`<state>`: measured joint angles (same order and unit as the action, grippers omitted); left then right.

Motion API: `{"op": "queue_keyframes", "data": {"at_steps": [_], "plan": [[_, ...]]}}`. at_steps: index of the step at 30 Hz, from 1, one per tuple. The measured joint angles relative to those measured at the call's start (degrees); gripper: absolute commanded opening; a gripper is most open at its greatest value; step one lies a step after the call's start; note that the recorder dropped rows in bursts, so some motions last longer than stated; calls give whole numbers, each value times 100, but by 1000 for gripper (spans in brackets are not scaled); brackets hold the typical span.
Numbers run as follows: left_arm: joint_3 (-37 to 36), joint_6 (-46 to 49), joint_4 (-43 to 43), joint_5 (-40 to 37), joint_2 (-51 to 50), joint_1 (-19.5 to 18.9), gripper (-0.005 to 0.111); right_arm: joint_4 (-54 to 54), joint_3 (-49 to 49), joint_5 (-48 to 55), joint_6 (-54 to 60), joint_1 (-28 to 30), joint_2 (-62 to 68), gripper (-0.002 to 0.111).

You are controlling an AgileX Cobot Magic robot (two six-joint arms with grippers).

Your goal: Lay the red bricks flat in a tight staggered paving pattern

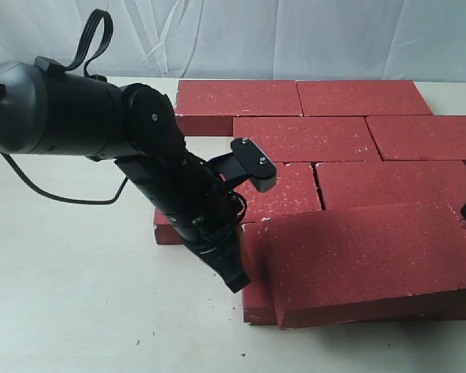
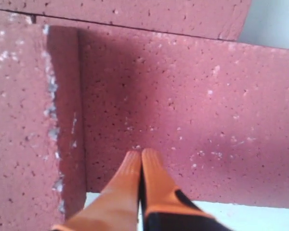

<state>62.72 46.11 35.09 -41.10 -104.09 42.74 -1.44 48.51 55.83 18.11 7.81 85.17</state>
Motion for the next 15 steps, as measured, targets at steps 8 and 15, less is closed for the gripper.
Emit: {"op": "queue_keyframes", "data": {"at_steps": [8, 15], "plan": [[30, 14, 179, 130, -206, 0, 0, -468, 0, 14, 228, 0, 0, -1], [62, 103, 398, 204, -306, 9, 0, -682, 0, 121, 500, -239, 0, -1]]}}
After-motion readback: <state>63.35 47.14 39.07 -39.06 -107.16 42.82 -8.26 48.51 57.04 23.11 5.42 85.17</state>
